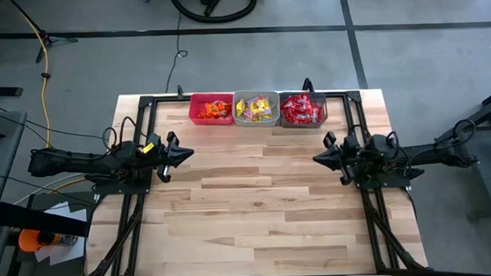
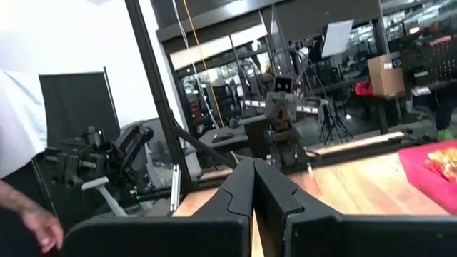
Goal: Sort candy
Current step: Return to Home Position
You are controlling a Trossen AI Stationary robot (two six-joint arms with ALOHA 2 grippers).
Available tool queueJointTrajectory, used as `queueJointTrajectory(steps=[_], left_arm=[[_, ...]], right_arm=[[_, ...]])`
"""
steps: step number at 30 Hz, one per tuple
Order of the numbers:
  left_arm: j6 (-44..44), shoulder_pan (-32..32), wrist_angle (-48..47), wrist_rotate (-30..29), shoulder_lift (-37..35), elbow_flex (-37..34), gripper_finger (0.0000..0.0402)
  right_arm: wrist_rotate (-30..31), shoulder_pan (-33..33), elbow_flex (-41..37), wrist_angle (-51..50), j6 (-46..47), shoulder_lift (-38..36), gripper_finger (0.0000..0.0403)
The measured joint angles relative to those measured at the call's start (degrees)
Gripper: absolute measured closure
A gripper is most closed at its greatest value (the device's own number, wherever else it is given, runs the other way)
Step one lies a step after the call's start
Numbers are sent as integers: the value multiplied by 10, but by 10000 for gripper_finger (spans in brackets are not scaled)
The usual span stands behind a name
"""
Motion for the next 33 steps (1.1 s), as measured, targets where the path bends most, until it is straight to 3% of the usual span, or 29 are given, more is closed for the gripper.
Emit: queueJointTrajectory(steps=[33], left_arm=[[0, 0, 0, 0, 0, 0, 401]], right_arm=[[1, 0, 1, -223, 0, 0, 402]])
